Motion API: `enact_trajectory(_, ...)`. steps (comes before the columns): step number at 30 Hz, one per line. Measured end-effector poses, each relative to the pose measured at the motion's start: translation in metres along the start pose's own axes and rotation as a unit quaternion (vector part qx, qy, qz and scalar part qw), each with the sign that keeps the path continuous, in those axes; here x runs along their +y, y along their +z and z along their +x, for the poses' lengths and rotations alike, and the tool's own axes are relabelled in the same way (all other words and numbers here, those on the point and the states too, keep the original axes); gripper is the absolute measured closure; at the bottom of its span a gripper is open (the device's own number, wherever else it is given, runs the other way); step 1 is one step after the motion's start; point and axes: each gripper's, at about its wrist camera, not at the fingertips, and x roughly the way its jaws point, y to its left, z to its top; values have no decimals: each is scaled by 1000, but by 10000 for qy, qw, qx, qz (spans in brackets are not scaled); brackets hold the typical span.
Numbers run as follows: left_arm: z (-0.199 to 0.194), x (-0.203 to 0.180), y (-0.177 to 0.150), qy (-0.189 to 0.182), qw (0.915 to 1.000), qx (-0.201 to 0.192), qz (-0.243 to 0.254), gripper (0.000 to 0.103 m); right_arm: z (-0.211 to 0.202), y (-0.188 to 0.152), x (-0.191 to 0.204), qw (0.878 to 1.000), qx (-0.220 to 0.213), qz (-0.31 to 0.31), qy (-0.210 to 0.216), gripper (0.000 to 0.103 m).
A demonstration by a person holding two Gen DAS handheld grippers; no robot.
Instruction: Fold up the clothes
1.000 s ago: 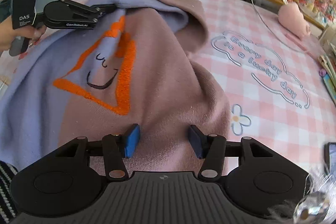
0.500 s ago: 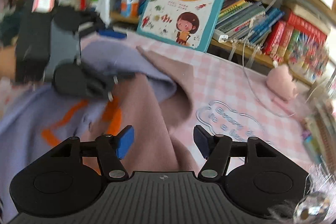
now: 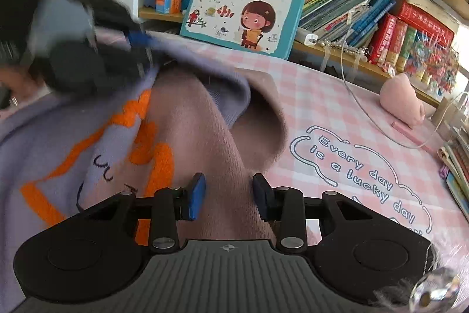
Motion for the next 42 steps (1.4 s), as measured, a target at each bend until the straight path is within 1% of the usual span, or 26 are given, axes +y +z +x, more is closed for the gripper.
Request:
enact_trajectory(1, -13, 16, 1, 50, 9992, -191, -341, 92, 1, 0, 0, 10000, 19, 2, 18, 67)
enact_trajectory(2, -21, 28, 1, 137, 9978, -321, -556, 92, 2, 1, -1, 10000, 41, 10, 34, 67)
enact_trajectory(4, -45, 59, -4, 425, 9913, -616, -1084, 92, 3, 2, -2, 10000, 69, 15, 59, 66)
enact_trajectory(6, -66, 89, -20, 757, 9795, -787, -1694, 92, 4, 2, -2, 9999, 79, 14, 74, 66)
enact_trajectory(7, -77, 104, -28, 923, 9716, -870, -1997, 92, 4, 2, -2, 9999, 81, 12, 75, 66)
enact_trajectory(8, -88, 119, -41, 1078, 9616, -904, -2357, 92, 4, 2, -2, 9999, 84, 13, 75, 66)
enact_trajectory(10, -102, 146, -74, 1330, 9411, -716, -3026, 92, 4, 3, -2, 9999, 103, 5, 79, 65)
enact_trajectory(11, -109, 160, -90, 1452, 9288, -619, -3354, 92, 4, 3, -2, 9999, 115, -1, 82, 65)
enact_trajectory(12, -113, 171, -112, 1602, 9147, -383, -3690, 93, 4, 4, -2, 9999, 131, -9, 93, 64)
enact_trajectory(14, -118, 184, -143, 1829, 8946, -16, -4078, 94, 5, 5, -2, 9997, 185, -58, 133, 63)
enact_trajectory(16, -122, 184, -163, 2003, 8876, 293, -4137, 94, 7, 8, -1, 9992, 273, -219, 179, 62)
enact_trajectory(18, -126, 184, -182, 2175, 8797, 601, -4185, 92, 9, 13, -1, 9980, 415, -414, 233, 62)
enact_trajectory(19, -126, 180, -184, 2251, 8808, 676, -4111, 89, 10, 16, -1, 9970, 510, -507, 270, 62)
enact_trajectory(22, -126, 164, -181, 2465, 8937, 855, -3651, 89, 11, 27, -5, 9946, 694, -661, 404, 57)
enact_trajectory(24, -123, 156, -179, 2531, 9034, 995, -3316, 89, 12, 36, -10, 9958, 581, -626, 335, 56)
enact_trajectory(26, -121, 151, -175, 2484, 9104, 1122, -3111, 89, 14, 46, -15, 9971, 437, -587, 229, 56)
enact_trajectory(28, -127, 147, -176, 2299, 9176, 1241, -2997, 89, 22, 56, -17, 9978, 288, -593, 80, 56)
enact_trajectory(29, -130, 144, -175, 2243, 9197, 1249, -2969, 89, 28, 61, -18, 9979, 213, -604, -3, 56)
enact_trajectory(32, -142, 132, -166, 2032, 9294, 1113, -2872, 88, 49, 74, -13, 9961, 63, -831, -290, 57)
enact_trajectory(33, -145, 128, -162, 1958, 9331, 1033, -2834, 88, 56, 77, -7, 9934, -9, -1065, -430, 57)
enact_trajectory(35, -151, 121, -153, 1809, 9401, 873, -2756, 86, 69, 78, 6, 9839, -119, -1656, -663, 58)
enact_trajectory(37, -153, 111, -142, 1582, 9475, 724, -2682, 76, 82, 77, 18, 9715, -124, -2215, -829, 63)
enact_trajectory(38, -151, 107, -139, 1463, 9511, 663, -2638, 74, 87, 77, 19, 9691, -77, -2318, -840, 64)
enact_trajectory(39, -149, 102, -135, 1343, 9545, 603, -2594, 71, 92, 79, 20, 9690, -23, -2333, -811, 67)
enact_trajectory(40, -144, 98, -132, 1196, 9572, 583, -2568, 70, 96, 81, 18, 9708, 37, -2278, -755, 67)
enact_trajectory(42, -135, 90, -127, 901, 9621, 546, -2515, 69, 101, 89, 8, 9797, 165, -1914, -574, 68)
